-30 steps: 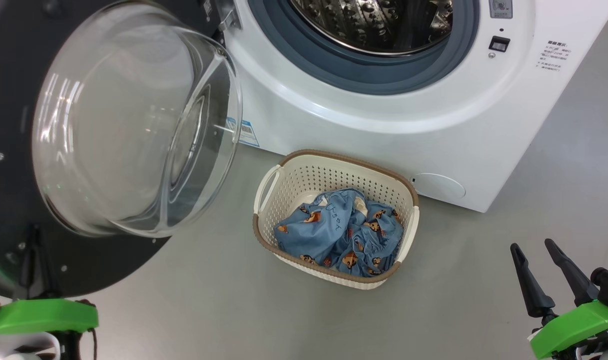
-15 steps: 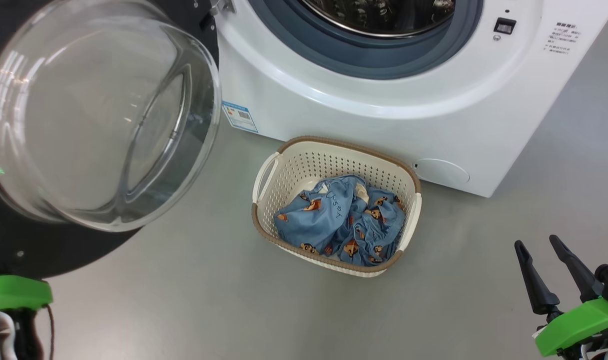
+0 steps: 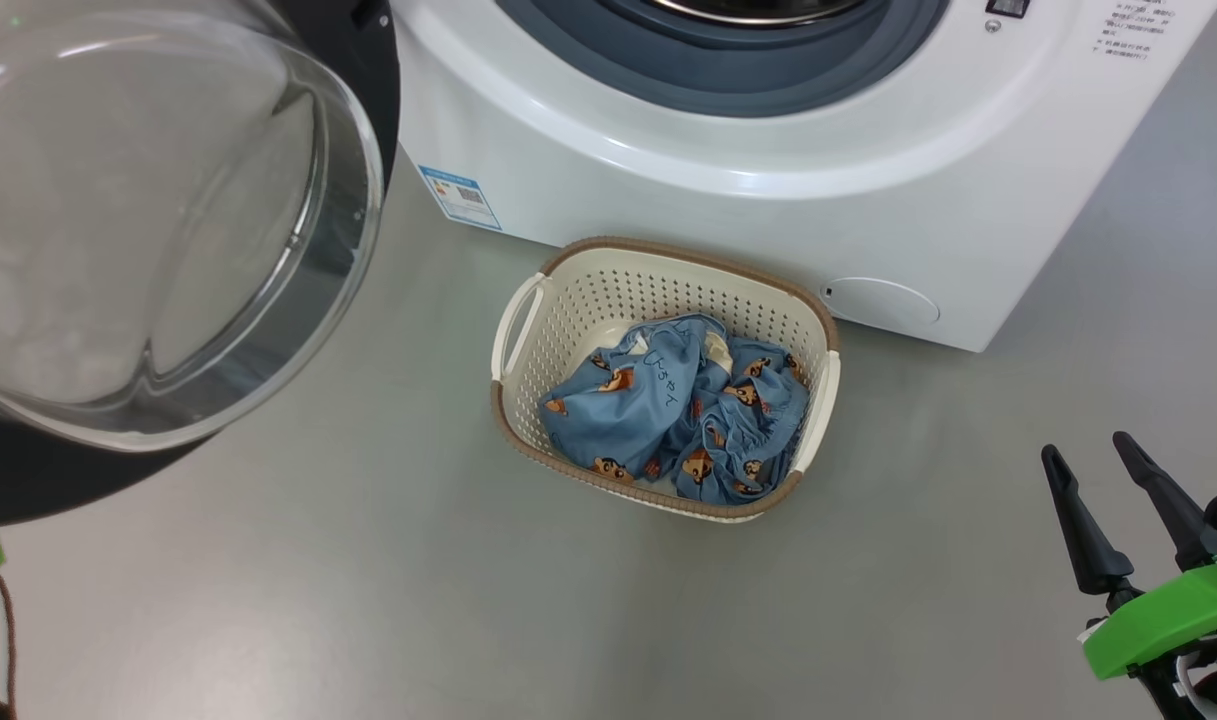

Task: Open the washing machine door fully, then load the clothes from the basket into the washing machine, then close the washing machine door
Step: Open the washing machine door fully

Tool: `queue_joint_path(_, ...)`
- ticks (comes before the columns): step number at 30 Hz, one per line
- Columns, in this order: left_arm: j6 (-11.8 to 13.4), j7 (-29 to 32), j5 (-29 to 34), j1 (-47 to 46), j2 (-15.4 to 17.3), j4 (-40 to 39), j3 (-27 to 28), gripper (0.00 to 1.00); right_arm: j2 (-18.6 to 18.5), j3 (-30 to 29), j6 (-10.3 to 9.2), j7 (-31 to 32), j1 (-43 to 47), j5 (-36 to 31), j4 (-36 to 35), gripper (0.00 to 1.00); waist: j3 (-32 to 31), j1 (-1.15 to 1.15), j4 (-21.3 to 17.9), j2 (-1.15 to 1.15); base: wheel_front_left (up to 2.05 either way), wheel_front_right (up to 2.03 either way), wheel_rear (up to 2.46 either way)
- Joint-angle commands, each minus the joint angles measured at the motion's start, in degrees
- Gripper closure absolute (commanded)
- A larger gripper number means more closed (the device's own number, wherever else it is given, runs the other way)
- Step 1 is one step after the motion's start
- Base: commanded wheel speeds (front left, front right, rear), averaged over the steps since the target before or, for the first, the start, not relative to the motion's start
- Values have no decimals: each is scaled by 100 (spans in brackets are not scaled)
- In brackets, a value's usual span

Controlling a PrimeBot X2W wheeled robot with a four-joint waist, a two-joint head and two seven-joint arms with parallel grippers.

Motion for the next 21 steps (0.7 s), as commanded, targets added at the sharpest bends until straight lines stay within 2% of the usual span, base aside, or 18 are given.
queue_joint_path(1, 5, -36, 62, -234, 481, -9, 284, 100, -136, 126, 8, -74, -90, -89, -135, 0, 66, 0, -33, 0, 0, 0, 0)
queue_joint_path(21, -128, -36, 318, -1086, 1067, 949, 931, 100, -281, 223, 8, -74, -386, -126, -156, 0, 501, 0, -234, 0, 0, 0, 0)
